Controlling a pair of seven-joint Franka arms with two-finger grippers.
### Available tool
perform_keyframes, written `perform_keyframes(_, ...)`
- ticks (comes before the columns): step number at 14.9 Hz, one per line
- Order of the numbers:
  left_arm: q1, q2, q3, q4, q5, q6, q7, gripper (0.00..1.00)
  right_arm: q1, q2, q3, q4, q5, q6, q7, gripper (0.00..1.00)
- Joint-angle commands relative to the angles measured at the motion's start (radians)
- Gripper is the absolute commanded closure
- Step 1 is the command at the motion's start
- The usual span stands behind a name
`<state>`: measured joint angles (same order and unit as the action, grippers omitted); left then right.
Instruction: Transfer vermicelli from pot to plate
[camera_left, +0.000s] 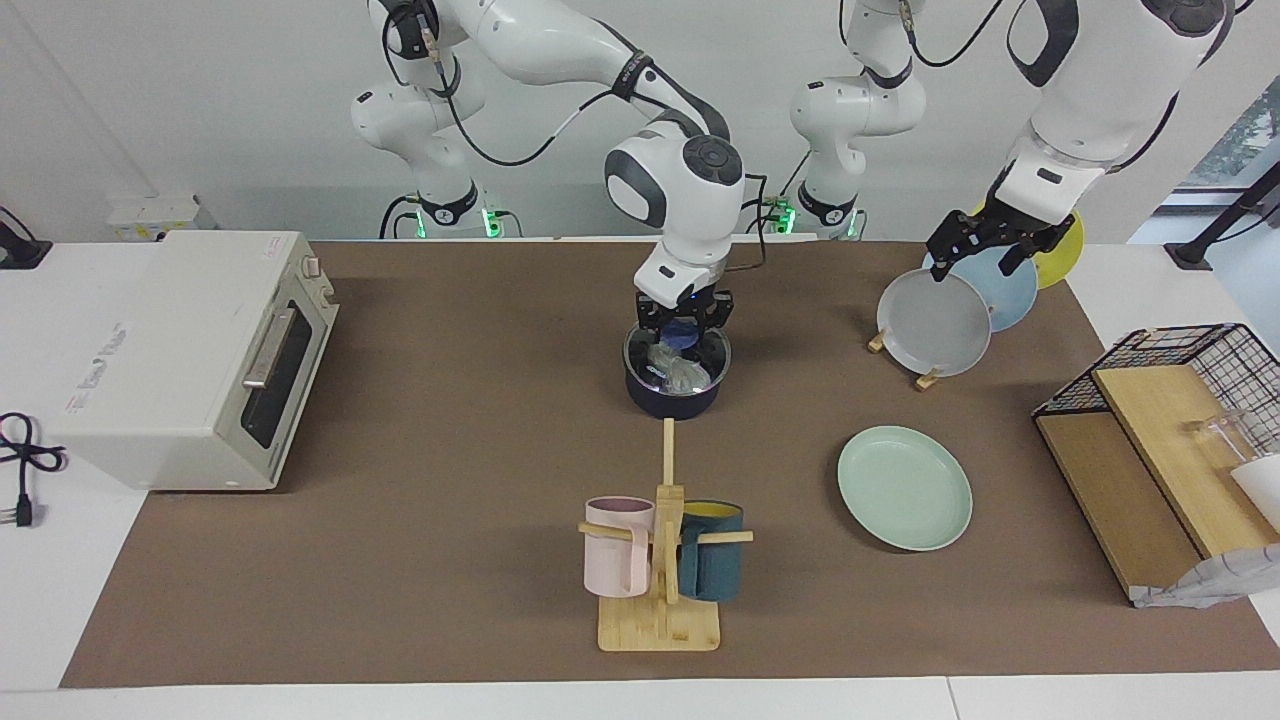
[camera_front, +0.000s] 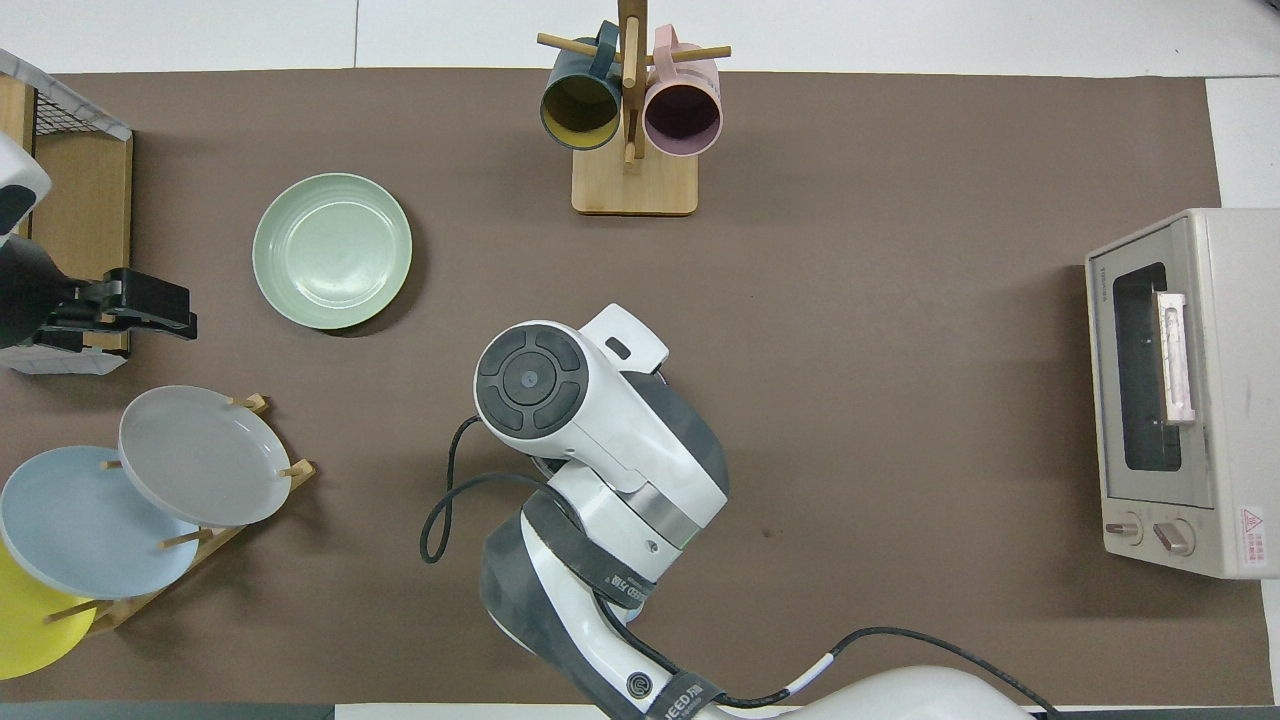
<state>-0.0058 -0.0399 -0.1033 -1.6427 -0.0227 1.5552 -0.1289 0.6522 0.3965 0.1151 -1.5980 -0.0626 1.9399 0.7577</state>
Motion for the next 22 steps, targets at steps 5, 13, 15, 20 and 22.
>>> perform_keyframes(5, 0.015, -0.011, -0.007, -0.003, 0.000, -0.003, 0.011, 0.00, -0.031, -0.042, -0.005, 0.062, 0.003, -0.096, -0.069, 0.57)
perform_keyframes(13, 0.015, -0.011, -0.007, -0.003, 0.000, -0.003, 0.011, 0.00, -0.262, -0.096, -0.006, 0.058, 0.000, -0.176, -0.464, 0.56)
perform_keyframes(15, 0.015, -0.011, -0.007, -0.003, 0.000, -0.003, 0.011, 0.00, -0.348, -0.100, -0.008, 0.047, 0.000, -0.185, -0.607, 0.56)
perform_keyframes(20, 0.017, -0.023, -0.007, -0.011, 0.000, -0.044, 0.009, 0.00, -0.517, -0.111, -0.009, -0.011, -0.006, -0.165, -0.846, 0.56)
perform_keyframes(22, 0.009, -0.025, -0.007, -0.011, -0.002, -0.041, 0.002, 0.00, -0.574, -0.140, -0.008, -0.103, -0.019, -0.077, -0.908, 0.56)
